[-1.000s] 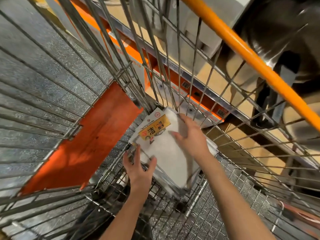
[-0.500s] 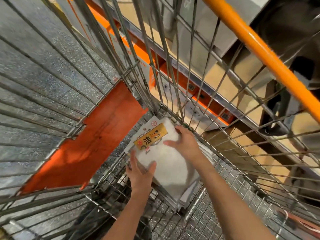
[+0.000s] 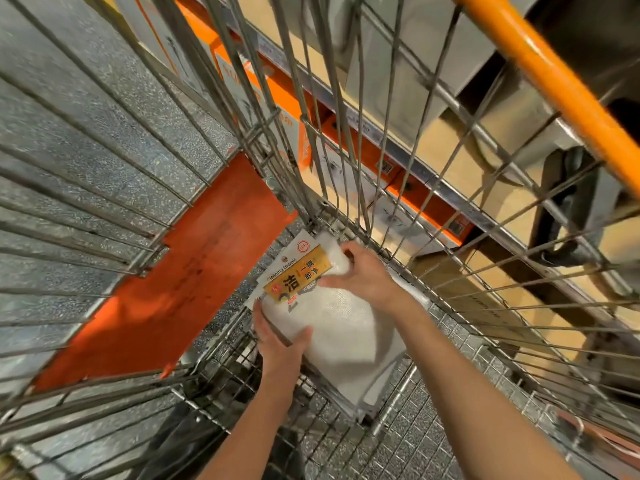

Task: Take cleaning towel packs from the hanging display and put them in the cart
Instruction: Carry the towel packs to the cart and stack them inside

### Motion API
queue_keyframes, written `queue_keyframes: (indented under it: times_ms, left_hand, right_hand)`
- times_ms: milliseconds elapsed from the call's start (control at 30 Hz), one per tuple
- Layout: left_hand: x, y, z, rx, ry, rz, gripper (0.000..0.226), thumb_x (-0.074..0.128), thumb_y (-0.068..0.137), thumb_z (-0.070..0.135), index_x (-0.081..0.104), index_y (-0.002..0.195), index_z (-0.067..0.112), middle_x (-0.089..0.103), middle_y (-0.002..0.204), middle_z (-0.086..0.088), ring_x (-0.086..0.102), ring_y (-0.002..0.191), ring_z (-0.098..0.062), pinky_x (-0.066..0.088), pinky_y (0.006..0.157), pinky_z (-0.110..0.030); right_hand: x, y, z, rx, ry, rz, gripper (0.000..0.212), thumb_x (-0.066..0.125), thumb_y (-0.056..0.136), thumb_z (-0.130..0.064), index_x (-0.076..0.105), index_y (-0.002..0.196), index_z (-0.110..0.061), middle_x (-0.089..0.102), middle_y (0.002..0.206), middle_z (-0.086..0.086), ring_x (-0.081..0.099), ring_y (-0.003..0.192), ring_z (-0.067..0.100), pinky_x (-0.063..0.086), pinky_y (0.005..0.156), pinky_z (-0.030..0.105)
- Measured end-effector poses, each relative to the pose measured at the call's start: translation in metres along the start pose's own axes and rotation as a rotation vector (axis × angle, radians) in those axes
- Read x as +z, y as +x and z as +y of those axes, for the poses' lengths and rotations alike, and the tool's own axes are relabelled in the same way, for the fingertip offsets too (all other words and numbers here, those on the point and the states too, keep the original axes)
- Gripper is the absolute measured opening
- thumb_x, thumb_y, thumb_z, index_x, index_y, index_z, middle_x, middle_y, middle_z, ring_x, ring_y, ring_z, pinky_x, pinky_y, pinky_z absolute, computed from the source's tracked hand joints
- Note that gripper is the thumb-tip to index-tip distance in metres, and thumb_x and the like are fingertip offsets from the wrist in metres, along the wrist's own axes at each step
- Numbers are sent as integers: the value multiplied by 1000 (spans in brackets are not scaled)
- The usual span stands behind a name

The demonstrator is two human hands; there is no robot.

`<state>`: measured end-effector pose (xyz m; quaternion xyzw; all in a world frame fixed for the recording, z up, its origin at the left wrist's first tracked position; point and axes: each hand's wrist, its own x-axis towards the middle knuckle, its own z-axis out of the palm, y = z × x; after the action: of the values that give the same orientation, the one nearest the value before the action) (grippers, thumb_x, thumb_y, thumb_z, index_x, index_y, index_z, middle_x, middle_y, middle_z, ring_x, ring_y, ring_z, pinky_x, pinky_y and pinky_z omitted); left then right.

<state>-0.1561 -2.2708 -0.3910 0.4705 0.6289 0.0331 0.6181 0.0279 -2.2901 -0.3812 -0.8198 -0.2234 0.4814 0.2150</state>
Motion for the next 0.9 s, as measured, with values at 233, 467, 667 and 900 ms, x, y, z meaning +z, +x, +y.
queue_keyframes:
  times_ms: [233, 467, 667, 900]
  left_hand:
    - [-6, 4, -2, -4, -125, -72, 99, 72, 77, 2, 12, 139, 51, 36, 144, -5, 47, 125, -28, 41, 103, -53]
    - [1, -4, 4, 35, -158, -51, 97, 63, 81, -9, 7, 147, 35, 36, 136, 0, 47, 116, -19, 41, 98, -33]
    - [2, -9, 12, 28, -143, -51, 95, 60, 83, -10, 8, 148, 35, 31, 147, -7, 43, 118, -17, 37, 99, -33]
    - [3, -9, 13, 37, -124, -70, 93, 58, 85, -10, 9, 145, 41, 35, 146, -7, 48, 117, -21, 42, 99, -36]
  right_hand:
    - [21, 3, 1, 25, -72, 9, 113, 77, 52, -65, 28, 145, -25, 38, 148, -2, 33, 138, 22, 27, 113, 42]
    - [30, -3, 3, -29, -96, 134, 74, 79, 61, -52, 49, 122, -21, 60, 121, 2, 51, 115, 26, 41, 93, 37]
    - [28, -7, 1, -119, -128, 173, 80, 78, 69, -43, 42, 135, -16, 30, 148, 0, 24, 138, 18, 27, 112, 33]
    - [22, -20, -4, -102, -148, 185, 70, 76, 71, -46, 43, 125, -16, 54, 127, 4, 44, 121, 24, 37, 88, 32]
